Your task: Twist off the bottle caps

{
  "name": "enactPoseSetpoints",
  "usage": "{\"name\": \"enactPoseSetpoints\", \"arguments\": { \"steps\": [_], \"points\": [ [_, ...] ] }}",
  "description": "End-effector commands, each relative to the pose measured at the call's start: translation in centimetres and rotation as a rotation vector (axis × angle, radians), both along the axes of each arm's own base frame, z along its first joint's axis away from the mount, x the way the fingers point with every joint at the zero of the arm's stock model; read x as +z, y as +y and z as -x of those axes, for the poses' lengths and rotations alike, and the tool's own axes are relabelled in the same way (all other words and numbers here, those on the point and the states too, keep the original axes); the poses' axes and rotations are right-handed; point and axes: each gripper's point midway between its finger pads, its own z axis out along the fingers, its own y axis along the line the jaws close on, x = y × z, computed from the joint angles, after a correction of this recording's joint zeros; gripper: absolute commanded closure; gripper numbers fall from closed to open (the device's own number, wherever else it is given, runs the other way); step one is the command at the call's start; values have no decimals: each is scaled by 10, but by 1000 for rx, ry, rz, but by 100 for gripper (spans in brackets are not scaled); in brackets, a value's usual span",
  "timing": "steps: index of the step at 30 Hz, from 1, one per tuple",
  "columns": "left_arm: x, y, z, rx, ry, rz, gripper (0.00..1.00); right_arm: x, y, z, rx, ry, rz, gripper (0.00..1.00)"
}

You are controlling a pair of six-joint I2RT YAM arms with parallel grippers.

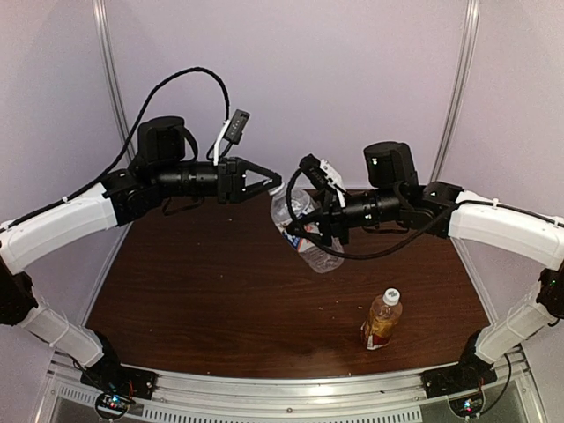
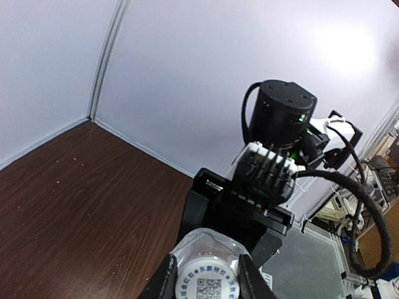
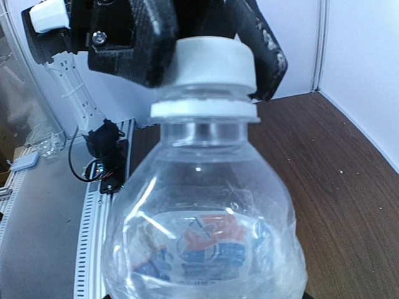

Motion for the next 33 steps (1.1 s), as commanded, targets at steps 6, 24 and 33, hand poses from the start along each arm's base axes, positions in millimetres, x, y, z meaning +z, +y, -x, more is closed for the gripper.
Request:
{"name": "enactPoseSetpoints", "arguments": {
  "steps": [6, 24, 33],
  "points": [
    [10, 8, -42, 255, 186, 63, 92, 10, -9, -32, -167, -106, 4, 56],
    [34, 18, 9, -29, -157, 82, 7, 12, -8, 18, 102, 5, -42, 56],
    [38, 19, 53, -285, -314, 127, 12, 23, -4, 44, 258, 109, -101, 54]
  ]
}}
